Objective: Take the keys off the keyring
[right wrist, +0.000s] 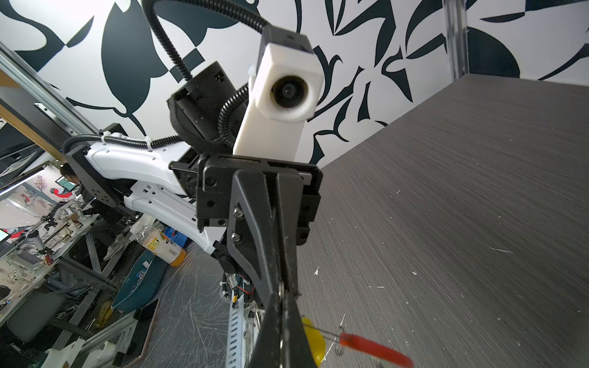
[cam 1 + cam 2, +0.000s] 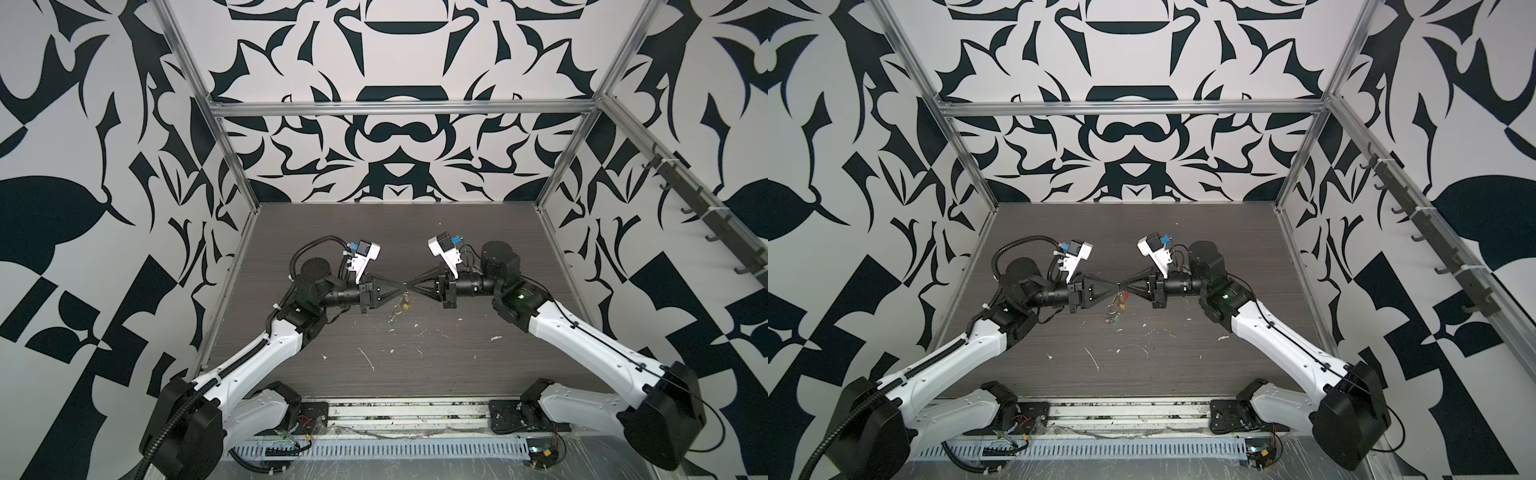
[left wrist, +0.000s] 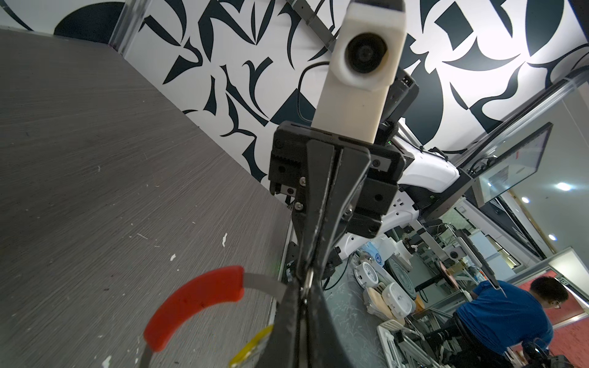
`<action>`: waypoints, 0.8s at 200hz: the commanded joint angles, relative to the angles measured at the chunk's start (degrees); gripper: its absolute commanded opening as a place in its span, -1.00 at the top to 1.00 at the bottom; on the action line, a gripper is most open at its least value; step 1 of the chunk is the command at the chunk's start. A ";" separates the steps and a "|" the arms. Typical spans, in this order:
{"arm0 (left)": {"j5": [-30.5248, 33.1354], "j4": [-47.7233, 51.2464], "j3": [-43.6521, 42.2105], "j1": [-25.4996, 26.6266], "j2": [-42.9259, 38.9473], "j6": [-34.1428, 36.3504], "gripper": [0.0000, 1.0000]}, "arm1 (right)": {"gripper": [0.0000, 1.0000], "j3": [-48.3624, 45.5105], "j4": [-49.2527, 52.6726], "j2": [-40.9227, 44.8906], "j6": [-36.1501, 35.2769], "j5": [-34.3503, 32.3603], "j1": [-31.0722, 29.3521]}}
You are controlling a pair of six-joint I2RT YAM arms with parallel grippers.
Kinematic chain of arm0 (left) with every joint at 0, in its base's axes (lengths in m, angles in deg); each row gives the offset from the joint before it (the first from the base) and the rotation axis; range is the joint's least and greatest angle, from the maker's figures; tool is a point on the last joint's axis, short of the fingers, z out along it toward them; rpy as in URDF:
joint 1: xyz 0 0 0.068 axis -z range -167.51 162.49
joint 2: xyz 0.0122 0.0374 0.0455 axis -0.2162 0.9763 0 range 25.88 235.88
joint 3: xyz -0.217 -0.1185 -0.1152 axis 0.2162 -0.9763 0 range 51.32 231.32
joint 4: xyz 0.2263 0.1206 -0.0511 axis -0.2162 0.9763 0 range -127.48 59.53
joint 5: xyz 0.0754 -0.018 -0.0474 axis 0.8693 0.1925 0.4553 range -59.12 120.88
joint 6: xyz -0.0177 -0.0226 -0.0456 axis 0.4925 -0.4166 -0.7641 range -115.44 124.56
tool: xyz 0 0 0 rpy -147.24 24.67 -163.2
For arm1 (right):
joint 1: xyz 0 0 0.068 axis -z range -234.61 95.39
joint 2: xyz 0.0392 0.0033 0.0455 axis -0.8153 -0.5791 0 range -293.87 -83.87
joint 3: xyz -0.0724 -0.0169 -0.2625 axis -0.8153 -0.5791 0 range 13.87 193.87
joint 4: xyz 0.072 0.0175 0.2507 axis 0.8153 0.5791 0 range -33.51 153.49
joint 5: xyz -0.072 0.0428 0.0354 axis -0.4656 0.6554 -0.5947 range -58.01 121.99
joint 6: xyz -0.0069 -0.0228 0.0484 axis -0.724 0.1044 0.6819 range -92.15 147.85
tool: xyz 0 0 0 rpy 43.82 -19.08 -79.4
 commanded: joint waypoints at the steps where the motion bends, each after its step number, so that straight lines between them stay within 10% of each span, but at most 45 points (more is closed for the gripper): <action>1: 0.08 -1.51 1.56 0.38 -0.39 -0.04 0.92 | 1.00 2.93 -3.67 0.45 0.51 -0.22 -0.61; 42: 2.93 -4.15 0.57 0.71 -0.80 -0.74 1.00 | 0.99 2.60 -3.54 1.89 1.63 -4.16 -0.61; 133: 15.03 -9.50 -2.23 0.89 -4.38 -0.72 1.00 | -0.37 -6.80 -12.08 11.02 7.84 -28.32 -0.76; 160: 17.61 -10.77 -2.34 1.49 -5.25 -0.69 1.00 | -0.40 -5.54 -9.14 11.58 5.24 -27.34 -0.78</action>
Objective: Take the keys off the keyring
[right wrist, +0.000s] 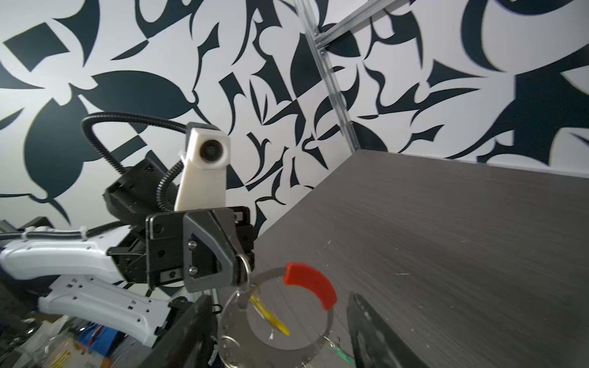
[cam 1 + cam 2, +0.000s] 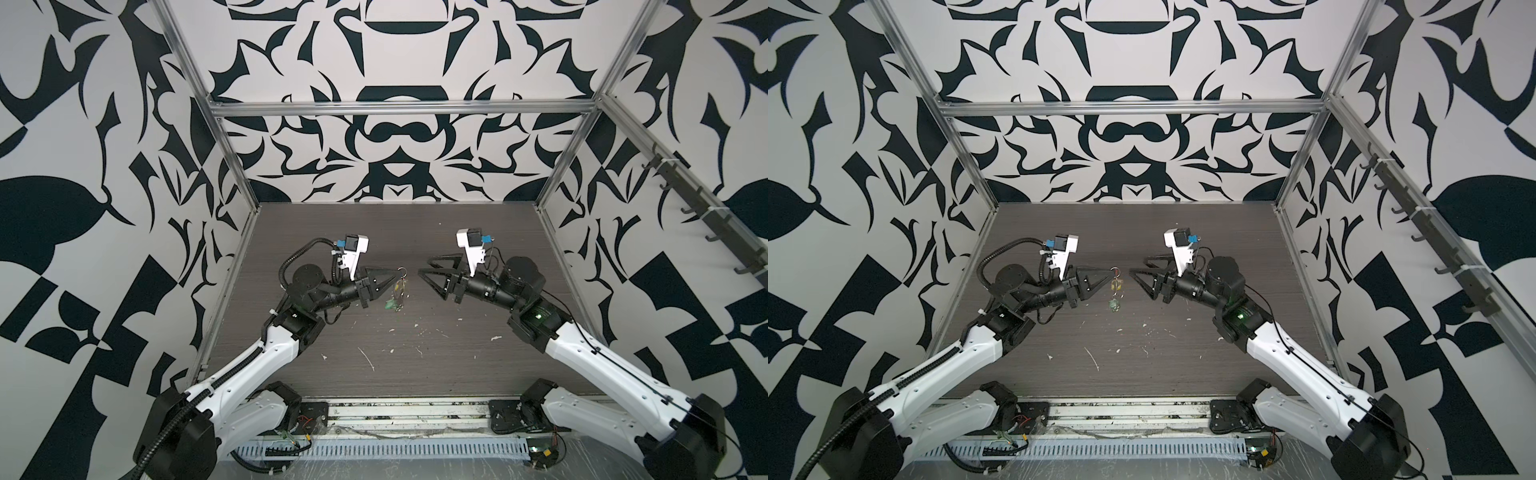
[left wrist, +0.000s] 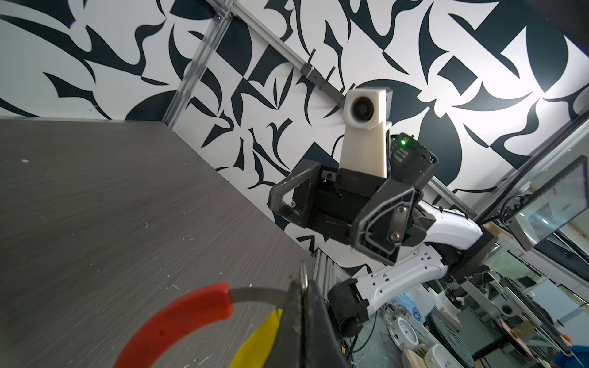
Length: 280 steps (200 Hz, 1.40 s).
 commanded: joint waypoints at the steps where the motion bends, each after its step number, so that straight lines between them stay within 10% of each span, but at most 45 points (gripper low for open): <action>1: 4.10 -4.55 -0.59 0.62 -1.73 -0.02 1.00 | -0.40 1.39 -2.29 0.67 -1.15 -3.17 -0.18; 88: 4.28 -5.92 -0.79 1.95 -3.16 0.77 1.00 | 0.09 4.11 -22.17 -8.85 10.02 14.98 -0.45; 273: 3.67 -4.97 -0.81 2.17 -4.97 0.74 1.00 | 1.00 6.90 -19.44 -10.49 9.56 18.22 -3.62; 280: 3.75 -4.15 -0.79 2.17 -5.20 0.73 0.78 | 1.00 7.25 -16.86 -9.95 8.24 18.34 -3.60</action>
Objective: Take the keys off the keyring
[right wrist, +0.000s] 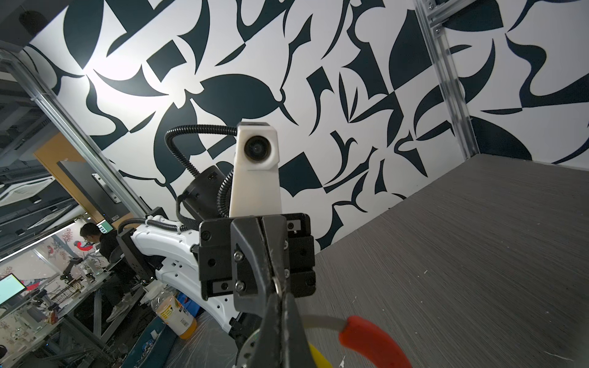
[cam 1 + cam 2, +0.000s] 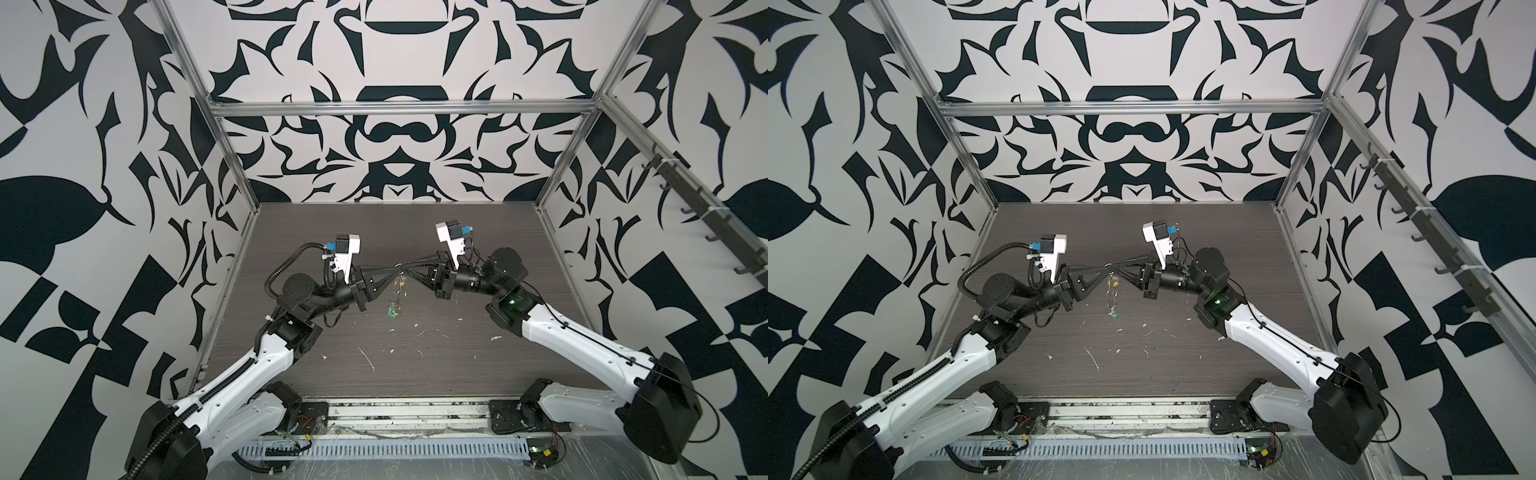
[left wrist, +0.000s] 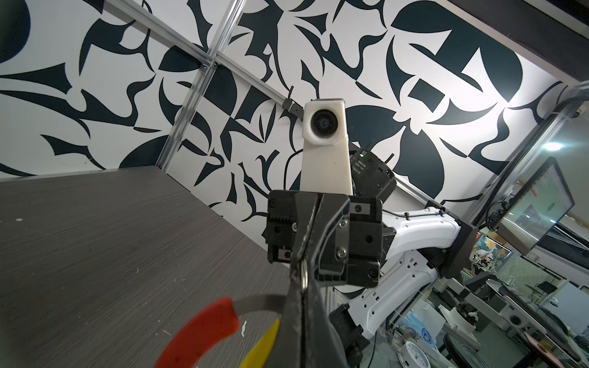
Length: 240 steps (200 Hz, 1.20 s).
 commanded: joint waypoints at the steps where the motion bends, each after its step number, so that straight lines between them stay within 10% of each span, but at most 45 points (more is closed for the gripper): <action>1: -0.01 -0.07 -0.05 0.05 -1.12 0.36 0.74 | 1.00 3.30 3.68 2.33 -2.51 1.45 -0.72; 32: 0.69 5.71 -0.45 0.07 -4.23 2.09 0.03 | 1.00 6.94 23.55 6.67 -14.83 1.98 -0.72; 88: -5.58 16.67 3.28 0.05 -6.19 6.54 0.14 | 1.00 17.89 53.02 8.33 -34.12 4.50 -0.76; 240: -14.34 24.85 9.65 2.06 -1.90 10.38 0.29 | 1.00 28.02 63.99 2.75 -39.33 4.76 -0.85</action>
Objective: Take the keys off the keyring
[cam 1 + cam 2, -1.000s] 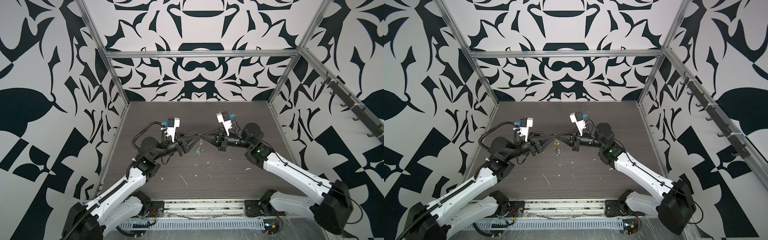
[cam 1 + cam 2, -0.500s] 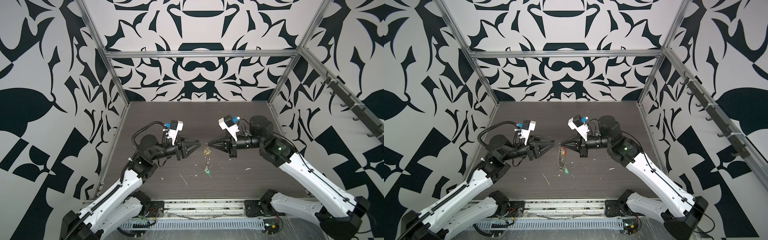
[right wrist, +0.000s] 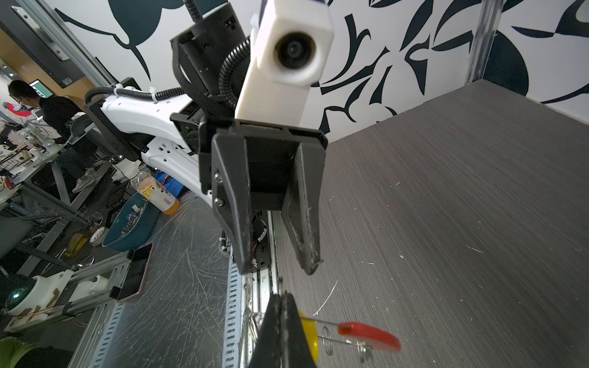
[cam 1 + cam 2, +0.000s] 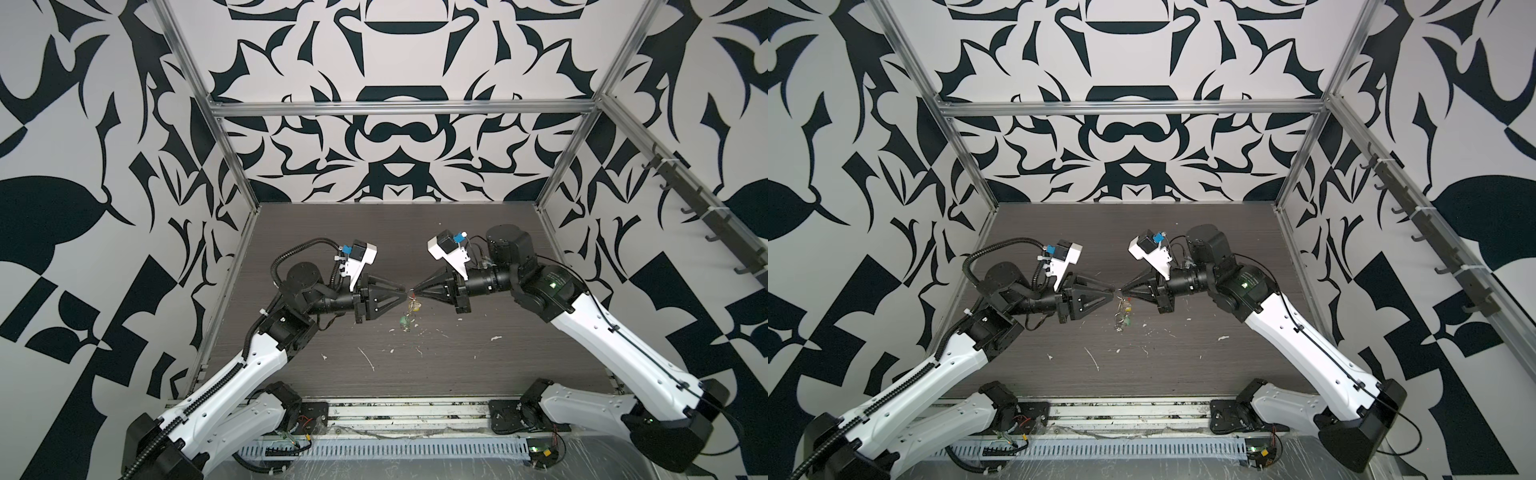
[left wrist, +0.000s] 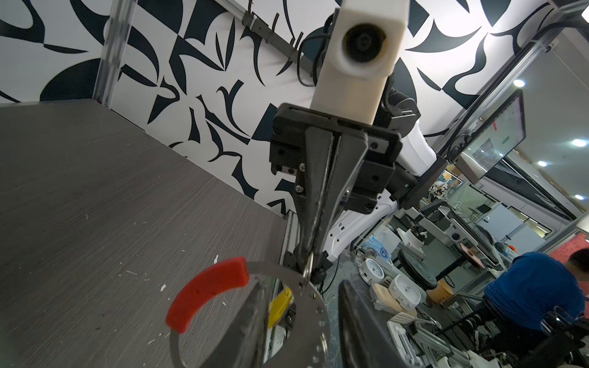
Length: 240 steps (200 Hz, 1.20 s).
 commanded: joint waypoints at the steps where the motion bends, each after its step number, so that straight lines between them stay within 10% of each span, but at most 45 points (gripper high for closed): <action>1: -0.57 3.25 2.73 0.73 0.07 3.01 0.29 | 1.00 3.59 -0.49 0.11 -1.02 0.52 -0.41; 167: 2.31 4.46 3.77 2.00 -0.60 5.30 1.00 | 1.00 6.03 0.19 -1.73 -0.12 -4.15 -2.89; 199: 7.74 0.29 0.92 2.51 -3.42 5.21 1.00 | 0.28 -1.10 -14.67 3.57 7.87 -7.01 -2.89; 240: 13.98 -6.67 -2.37 2.89 -6.22 4.46 1.00 | 0.13 -7.38 -29.80 6.04 18.15 -8.25 -2.89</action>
